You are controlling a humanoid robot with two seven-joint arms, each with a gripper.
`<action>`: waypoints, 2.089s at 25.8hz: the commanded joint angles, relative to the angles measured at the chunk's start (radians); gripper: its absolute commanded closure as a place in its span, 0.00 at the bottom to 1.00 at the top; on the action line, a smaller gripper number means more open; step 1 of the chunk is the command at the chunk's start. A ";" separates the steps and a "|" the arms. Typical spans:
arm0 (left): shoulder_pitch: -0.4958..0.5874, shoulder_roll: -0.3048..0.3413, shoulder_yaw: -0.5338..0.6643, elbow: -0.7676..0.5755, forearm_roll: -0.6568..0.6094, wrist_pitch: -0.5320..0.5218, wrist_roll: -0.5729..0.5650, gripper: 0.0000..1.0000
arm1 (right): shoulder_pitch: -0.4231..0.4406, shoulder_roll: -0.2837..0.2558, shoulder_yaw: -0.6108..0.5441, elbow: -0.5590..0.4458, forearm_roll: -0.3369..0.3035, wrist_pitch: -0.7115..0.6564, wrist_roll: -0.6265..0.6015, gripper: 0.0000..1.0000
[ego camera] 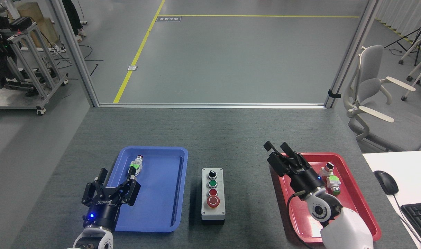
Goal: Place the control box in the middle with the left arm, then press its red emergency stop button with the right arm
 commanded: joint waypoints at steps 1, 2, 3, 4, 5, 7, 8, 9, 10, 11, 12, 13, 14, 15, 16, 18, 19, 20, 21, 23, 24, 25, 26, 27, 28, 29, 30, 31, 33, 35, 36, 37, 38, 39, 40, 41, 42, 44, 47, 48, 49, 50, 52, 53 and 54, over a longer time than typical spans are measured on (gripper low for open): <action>0.000 -0.001 0.000 0.000 0.002 -0.001 0.006 0.00 | 0.008 -0.049 -0.010 -0.023 0.032 0.106 -0.020 0.03; 0.000 -0.001 0.000 0.000 0.001 -0.003 0.006 0.00 | 0.018 -0.052 -0.009 -0.043 0.057 0.149 -0.029 0.03; 0.001 0.002 0.000 0.002 -0.004 -0.003 0.006 0.00 | 0.034 -0.052 -0.010 -0.061 0.089 0.186 -0.033 0.03; 0.003 0.008 -0.001 0.002 -0.007 -0.001 0.006 0.00 | 0.054 -0.052 -0.012 -0.078 0.123 0.217 -0.035 0.03; 0.006 0.013 -0.001 0.002 -0.015 0.000 0.008 0.00 | 0.071 -0.054 -0.012 -0.103 0.149 0.243 -0.035 0.03; 0.007 0.016 0.000 0.002 -0.041 0.003 0.003 0.00 | 0.108 -0.064 -0.012 -0.156 0.188 0.281 -0.038 0.02; 0.006 0.013 0.003 0.002 -0.052 0.006 0.000 0.00 | 0.120 -0.074 -0.018 -0.173 0.208 0.291 -0.038 0.02; 0.006 0.005 0.005 0.002 -0.056 0.008 -0.001 0.00 | 0.131 -0.078 -0.038 -0.184 0.227 0.292 -0.038 0.02; 0.006 0.002 0.005 0.002 -0.055 0.009 -0.001 0.00 | 0.146 -0.078 -0.064 -0.189 0.244 0.289 -0.038 0.01; 0.003 0.000 0.006 0.002 -0.055 0.011 -0.003 0.00 | 0.165 -0.078 -0.085 -0.189 0.261 0.283 -0.038 0.01; 0.003 -0.003 0.006 0.003 -0.053 0.019 -0.003 0.00 | 0.180 -0.078 -0.098 -0.190 0.277 0.281 -0.038 0.01; 0.001 -0.010 0.006 0.002 -0.052 0.032 -0.004 0.00 | 0.188 -0.080 -0.104 -0.190 0.291 0.281 -0.038 0.01; 0.001 -0.021 0.006 0.000 -0.052 0.046 -0.004 0.00 | 0.191 -0.080 -0.105 -0.189 0.310 0.281 -0.038 0.01; 0.003 -0.029 0.006 -0.001 -0.053 0.055 -0.004 0.00 | 0.194 -0.078 -0.108 -0.189 0.330 0.286 -0.036 0.01; 0.003 -0.030 0.006 -0.001 -0.053 0.057 -0.004 0.00 | 0.200 -0.078 -0.110 -0.189 0.351 0.291 -0.036 0.01; 0.003 -0.030 0.006 -0.001 -0.053 0.055 -0.004 0.00 | 0.206 -0.075 -0.113 -0.189 0.380 0.294 -0.036 0.01; 0.003 -0.030 0.006 -0.001 -0.052 0.055 -0.004 0.00 | 0.206 -0.077 -0.113 -0.189 0.393 0.294 -0.036 0.01; 0.003 -0.030 0.006 -0.001 -0.053 0.054 -0.004 0.00 | 0.206 -0.078 -0.118 -0.189 0.396 0.295 -0.037 0.01; 0.003 -0.030 0.006 -0.001 -0.053 0.051 -0.004 0.00 | 0.206 -0.075 -0.131 -0.189 0.396 0.295 -0.038 0.01; 0.003 -0.032 0.006 -0.001 -0.053 0.051 -0.003 0.00 | 0.208 -0.072 -0.156 -0.189 0.397 0.295 -0.038 0.01; 0.003 -0.032 0.008 0.000 -0.052 0.052 -0.003 0.00 | 0.209 -0.071 -0.159 -0.189 0.397 0.294 -0.040 0.01; 0.003 -0.033 0.008 -0.001 -0.052 0.055 -0.003 0.00 | 0.209 -0.072 -0.159 -0.189 0.397 0.295 -0.044 0.01; 0.003 -0.033 0.008 -0.001 -0.052 0.057 -0.003 0.00 | 0.209 -0.072 -0.159 -0.189 0.397 0.295 -0.053 0.01; 0.003 -0.033 0.008 -0.001 -0.052 0.057 -0.003 0.00 | 0.209 -0.072 -0.161 -0.189 0.397 0.295 -0.064 0.01; 0.003 -0.033 0.008 -0.001 -0.052 0.057 -0.004 0.00 | 0.209 -0.072 -0.161 -0.189 0.396 0.295 -0.078 0.01; 0.003 -0.033 0.008 -0.001 -0.052 0.058 -0.004 0.00 | 0.211 -0.072 -0.161 -0.189 0.397 0.295 -0.090 0.01; 0.003 -0.033 0.008 -0.001 -0.052 0.060 -0.004 0.00 | 0.217 -0.072 -0.161 -0.189 0.397 0.295 -0.101 0.01; 0.003 -0.033 0.008 -0.001 -0.052 0.060 -0.006 0.00 | 0.223 -0.072 -0.161 -0.189 0.397 0.294 -0.110 0.01; 0.003 -0.032 0.008 -0.001 -0.052 0.060 -0.006 0.00 | 0.223 -0.072 -0.161 -0.189 0.397 0.295 -0.116 0.01; 0.003 -0.070 0.022 -0.001 -0.067 0.062 -0.003 0.00 | 0.223 -0.072 -0.161 -0.189 0.397 0.295 -0.116 0.01; 0.006 -0.096 0.032 0.000 -0.088 0.066 -0.003 0.00 | 0.223 -0.072 -0.161 -0.189 0.397 0.295 -0.116 0.01; 0.006 -0.106 0.038 0.002 -0.110 0.066 -0.003 0.00 | 0.225 -0.071 -0.161 -0.189 0.397 0.295 -0.118 0.01; 0.006 -0.106 0.042 0.002 -0.116 0.066 -0.003 0.00 | 0.228 -0.071 -0.161 -0.189 0.397 0.295 -0.116 0.01; 0.007 -0.102 0.042 0.002 -0.116 0.065 -0.004 0.00 | 0.229 -0.071 -0.161 -0.189 0.397 0.295 -0.116 0.01; 0.007 -0.102 0.042 0.002 -0.116 0.065 -0.004 0.00 | 0.231 -0.071 -0.161 -0.190 0.397 0.295 -0.118 0.01; 0.007 -0.101 0.042 0.002 -0.116 0.065 -0.006 0.00 | 0.237 -0.069 -0.161 -0.190 0.397 0.295 -0.116 0.01; 0.007 -0.101 0.042 0.002 -0.114 0.065 -0.006 0.00 | 0.243 -0.068 -0.161 -0.192 0.399 0.295 -0.118 0.01; 0.007 -0.101 0.042 0.002 -0.116 0.065 -0.006 0.00 | 0.248 -0.057 -0.162 -0.193 0.405 0.295 -0.118 0.01; 0.009 -0.102 0.045 0.002 -0.119 0.062 -0.008 0.00 | 0.257 -0.006 -0.162 -0.195 0.449 0.297 -0.118 0.01; 0.009 -0.106 0.054 0.000 -0.121 0.062 -0.008 0.00 | 0.263 0.005 -0.162 -0.195 0.458 0.298 -0.118 0.01; 0.010 -0.104 0.068 -0.001 -0.131 0.055 -0.008 0.00 | 0.266 0.014 -0.162 -0.195 0.465 0.300 -0.118 0.01; 0.010 -0.104 0.078 -0.004 -0.148 0.051 -0.014 0.00 | 0.266 0.026 -0.164 -0.195 0.469 0.301 -0.118 0.01; 0.012 -0.107 0.101 -0.011 -0.194 0.032 -0.061 0.00 | 0.263 0.054 -0.164 -0.196 0.474 0.318 -0.118 0.01; 0.018 -0.113 0.132 -0.014 -0.237 0.019 -0.087 0.00 | 0.261 0.063 -0.164 -0.196 0.474 0.330 -0.118 0.01; 0.023 -0.125 0.164 -0.017 -0.286 -0.001 -0.112 0.00 | 0.260 0.067 -0.164 -0.195 0.474 0.338 -0.118 0.01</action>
